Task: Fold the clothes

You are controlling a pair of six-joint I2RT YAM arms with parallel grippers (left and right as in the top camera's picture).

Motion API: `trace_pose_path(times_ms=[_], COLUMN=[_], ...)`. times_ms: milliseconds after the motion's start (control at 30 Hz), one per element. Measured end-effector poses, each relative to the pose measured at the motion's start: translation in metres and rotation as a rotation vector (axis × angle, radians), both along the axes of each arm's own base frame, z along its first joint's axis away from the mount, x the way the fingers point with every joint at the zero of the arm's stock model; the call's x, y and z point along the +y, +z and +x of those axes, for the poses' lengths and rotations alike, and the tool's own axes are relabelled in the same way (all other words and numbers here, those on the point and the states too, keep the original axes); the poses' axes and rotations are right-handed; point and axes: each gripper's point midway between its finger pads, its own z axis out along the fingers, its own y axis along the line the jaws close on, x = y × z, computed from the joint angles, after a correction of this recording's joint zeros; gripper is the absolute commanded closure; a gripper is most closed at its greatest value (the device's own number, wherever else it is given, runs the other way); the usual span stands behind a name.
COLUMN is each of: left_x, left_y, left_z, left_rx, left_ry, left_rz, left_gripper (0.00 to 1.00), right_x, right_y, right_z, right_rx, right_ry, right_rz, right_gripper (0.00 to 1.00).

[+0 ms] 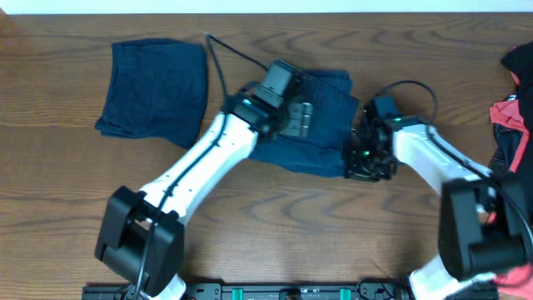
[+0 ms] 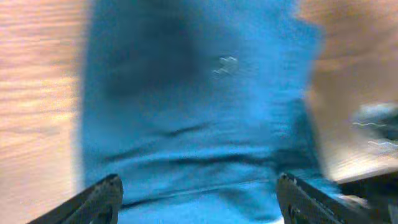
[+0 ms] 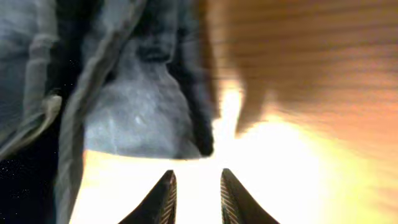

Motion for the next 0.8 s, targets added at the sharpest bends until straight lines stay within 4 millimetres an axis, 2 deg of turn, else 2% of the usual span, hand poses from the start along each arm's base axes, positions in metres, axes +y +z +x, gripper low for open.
trace_pose_path(times_ms=[33, 100, 167, 233, 267, 333, 433, 533, 667, 800], left_x=[0.009, 0.023, 0.033, 0.039, 0.04, 0.041, 0.039, 0.039, 0.042, 0.045], left_y=[-0.002, -0.004, -0.004, -0.005, -0.005, -0.006, -0.011, -0.025, -0.047, -0.06], left_z=[0.002, 0.006, 0.011, 0.014, 0.015, 0.015, 0.014, 0.009, 0.0, -0.007], left_rx=[0.008, 0.02, 0.014, 0.011, 0.01, 0.009, 0.025, 0.069, 0.138, 0.187], left_ry=[0.016, 0.031, 0.034, 0.036, 0.036, 0.031, 0.022, -0.004, -0.017, -0.019], left_rz=[0.012, 0.03, 0.042, 0.05, 0.053, 0.058, 0.058, 0.078, 0.106, 0.127], left_gripper=[0.19, 0.19, 0.12, 0.1, 0.1, 0.11, 0.3, 0.42, 0.45, 0.46], right_x=[-0.007, -0.018, -0.025, -0.025, -0.023, -0.017, -0.004, 0.017, 0.044, 0.05], right_y=[0.014, 0.048, 0.084, 0.115, 0.124, 0.13, 0.118, 0.096, 0.053, 0.015], right_z=[0.006, 0.026, 0.044, 0.054, 0.056, 0.057, 0.057, 0.058, 0.054, 0.043], right_rx=[-0.038, -0.163, -0.298, -0.412, -0.447, -0.469, -0.44, -0.397, -0.298, -0.183], right_ry=[-0.014, -0.047, -0.073, -0.071, -0.061, -0.041, 0.003, 0.069, 0.147, 0.176], right_rz=[-0.007, -0.007, 0.007, 0.03, 0.04, 0.054, 0.071, 0.092, 0.102, 0.09], right_gripper=[0.77, 0.71, 0.51, 0.47, 0.46, 0.47, 0.54, 0.62, 0.71, 0.95])
